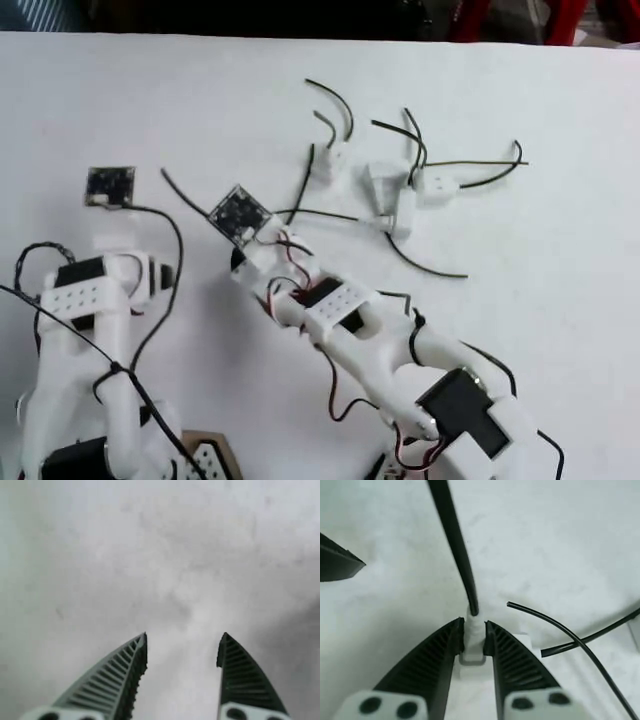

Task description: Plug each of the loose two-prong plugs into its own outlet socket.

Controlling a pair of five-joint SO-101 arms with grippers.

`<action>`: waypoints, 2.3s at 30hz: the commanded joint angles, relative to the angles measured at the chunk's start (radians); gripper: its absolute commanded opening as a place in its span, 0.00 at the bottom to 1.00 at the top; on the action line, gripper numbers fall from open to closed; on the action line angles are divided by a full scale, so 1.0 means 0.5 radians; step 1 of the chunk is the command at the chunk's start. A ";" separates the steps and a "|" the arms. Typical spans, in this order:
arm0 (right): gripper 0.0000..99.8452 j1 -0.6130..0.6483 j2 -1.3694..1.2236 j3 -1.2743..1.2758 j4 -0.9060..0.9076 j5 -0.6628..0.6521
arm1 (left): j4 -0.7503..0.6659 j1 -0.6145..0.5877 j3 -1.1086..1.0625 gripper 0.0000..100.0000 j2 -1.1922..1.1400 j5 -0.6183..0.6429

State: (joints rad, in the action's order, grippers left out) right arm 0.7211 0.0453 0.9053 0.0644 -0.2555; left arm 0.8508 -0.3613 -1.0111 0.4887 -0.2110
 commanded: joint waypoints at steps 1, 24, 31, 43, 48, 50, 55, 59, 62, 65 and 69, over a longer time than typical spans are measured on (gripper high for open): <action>0.02 -0.044 -0.029 0.003 0.060 -0.021 | -0.064 0.189 0.098 0.24 0.087 0.025; 0.02 -0.054 -0.029 0.003 0.057 -0.021 | -0.466 0.729 0.117 0.24 0.081 0.448; 0.02 -0.060 -0.029 0.003 0.060 -0.021 | -0.322 0.818 0.117 0.24 0.087 0.439; 0.02 -0.060 -0.029 -0.012 0.143 -0.021 | -0.304 0.802 0.114 0.24 0.075 0.436; 0.02 -0.060 -0.029 -0.015 0.140 -0.021 | -0.338 0.621 0.126 0.24 0.078 0.445; 0.02 -0.060 -0.029 -0.031 0.143 -0.018 | -0.393 0.505 0.123 0.24 0.075 0.448; 0.12 -0.075 -0.029 -0.141 0.281 0.206 | -0.414 0.299 0.123 0.23 0.072 0.525; 0.13 -0.078 -0.029 -0.255 0.477 0.261 | -0.414 0.216 0.126 0.23 0.084 0.592; 0.09 -0.078 -0.029 -0.267 0.477 0.270 | -0.414 0.201 0.126 0.23 0.084 0.592; 0.05 -0.078 -0.029 -0.270 0.477 0.267 | -0.414 0.201 0.126 0.23 0.084 0.592; 0.02 -0.103 -0.035 -0.273 0.413 0.258 | -0.414 0.201 0.126 0.23 0.084 0.589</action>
State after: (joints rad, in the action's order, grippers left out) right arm 0.6997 0.0238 0.7933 0.2885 -0.1312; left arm 0.6651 -0.2509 -0.9590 0.5056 0.0790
